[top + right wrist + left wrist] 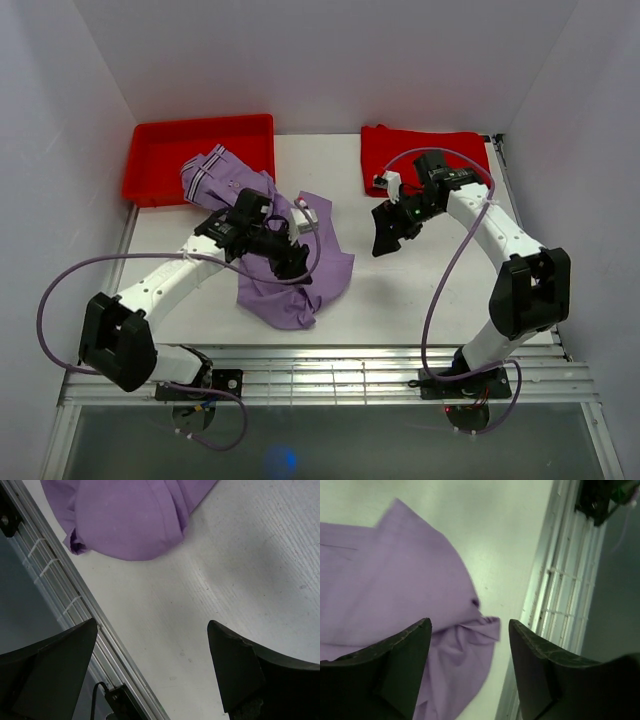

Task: Fold and stack the trousers
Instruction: Flatten the trousers out

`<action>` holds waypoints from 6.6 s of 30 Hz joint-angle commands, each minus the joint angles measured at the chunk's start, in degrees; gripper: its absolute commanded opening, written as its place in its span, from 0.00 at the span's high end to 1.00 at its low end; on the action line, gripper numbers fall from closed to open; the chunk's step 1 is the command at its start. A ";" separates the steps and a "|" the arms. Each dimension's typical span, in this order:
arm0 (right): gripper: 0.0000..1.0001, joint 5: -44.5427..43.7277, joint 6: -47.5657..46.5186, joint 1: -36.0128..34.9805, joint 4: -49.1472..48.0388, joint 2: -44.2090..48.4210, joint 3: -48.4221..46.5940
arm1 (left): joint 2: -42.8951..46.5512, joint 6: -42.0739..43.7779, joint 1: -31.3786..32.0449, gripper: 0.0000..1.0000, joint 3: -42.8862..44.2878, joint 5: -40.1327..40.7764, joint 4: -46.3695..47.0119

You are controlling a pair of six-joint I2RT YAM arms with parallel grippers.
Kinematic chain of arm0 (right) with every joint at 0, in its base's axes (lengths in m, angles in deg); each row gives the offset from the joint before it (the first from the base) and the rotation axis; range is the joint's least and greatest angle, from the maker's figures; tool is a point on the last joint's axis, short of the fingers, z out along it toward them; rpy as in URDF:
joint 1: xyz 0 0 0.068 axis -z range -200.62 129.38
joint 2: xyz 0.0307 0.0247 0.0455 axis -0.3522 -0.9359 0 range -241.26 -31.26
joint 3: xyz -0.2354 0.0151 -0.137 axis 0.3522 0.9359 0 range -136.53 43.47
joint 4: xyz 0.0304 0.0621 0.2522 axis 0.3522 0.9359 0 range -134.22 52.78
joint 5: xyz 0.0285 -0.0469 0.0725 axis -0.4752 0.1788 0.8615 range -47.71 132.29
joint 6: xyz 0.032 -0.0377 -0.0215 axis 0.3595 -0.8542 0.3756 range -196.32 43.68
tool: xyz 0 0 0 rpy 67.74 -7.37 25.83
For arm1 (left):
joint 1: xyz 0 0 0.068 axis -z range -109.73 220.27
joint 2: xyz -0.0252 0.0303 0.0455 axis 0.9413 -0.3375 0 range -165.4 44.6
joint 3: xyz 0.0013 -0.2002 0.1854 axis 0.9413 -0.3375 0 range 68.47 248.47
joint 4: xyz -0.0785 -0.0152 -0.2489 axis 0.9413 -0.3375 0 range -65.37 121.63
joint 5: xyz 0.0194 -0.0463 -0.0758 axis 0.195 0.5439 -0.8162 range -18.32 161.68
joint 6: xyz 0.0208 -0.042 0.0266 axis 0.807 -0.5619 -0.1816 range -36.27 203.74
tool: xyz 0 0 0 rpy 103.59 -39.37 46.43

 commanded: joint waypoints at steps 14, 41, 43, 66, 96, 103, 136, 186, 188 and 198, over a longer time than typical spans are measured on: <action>0.08 -17.13 8.52 -19.36 -16.33 -9.57 -1.20 | -12.46 -17.26 -44.42 0.12 31.66 8.33 -0.70; 0.46 -35.35 7.38 -30.80 -19.23 -30.85 -12.11 | -35.33 -11.53 -51.22 0.05 42.04 -23.22 -3.96; 0.70 -35.44 7.20 -30.54 -19.23 -29.88 -11.66 | -34.54 -12.32 -51.13 0.07 40.46 -23.76 -2.99; 0.92 -38.51 -3.95 4.58 -15.89 -0.62 3.63 | -29.55 -41.14 -50.08 1.00 72.58 -15.15 25.10; 0.69 -23.06 -33.10 23.08 6.67 22.95 5.31 | 27.07 -25.16 -51.39 1.00 39.67 17.54 -10.27; 0.17 -12.60 -34.16 19.65 11.99 18.82 1.18 | 28.31 -24.37 -51.31 1.00 31.49 18.78 -12.82; 0.92 -37.20 3.33 -18.24 -22.13 -13.42 -10.01 | 20.83 -29.29 -51.40 1.00 20.59 32.76 -16.26; 0.12 -22.34 -37.54 31.87 14.61 19.34 15.49 | -12.14 20.00 -81.89 0.08 20.27 6.82 -38.24; 0.11 -22.16 -37.36 31.08 13.56 20.21 18.99 | -10.29 21.78 -81.89 0.10 11.65 9.72 -33.52; 0.19 -33.49 -31.39 19.30 -4.89 21.20 37.73 | -6.23 18.62 -78.21 0.25 -7.44 20.80 -16.18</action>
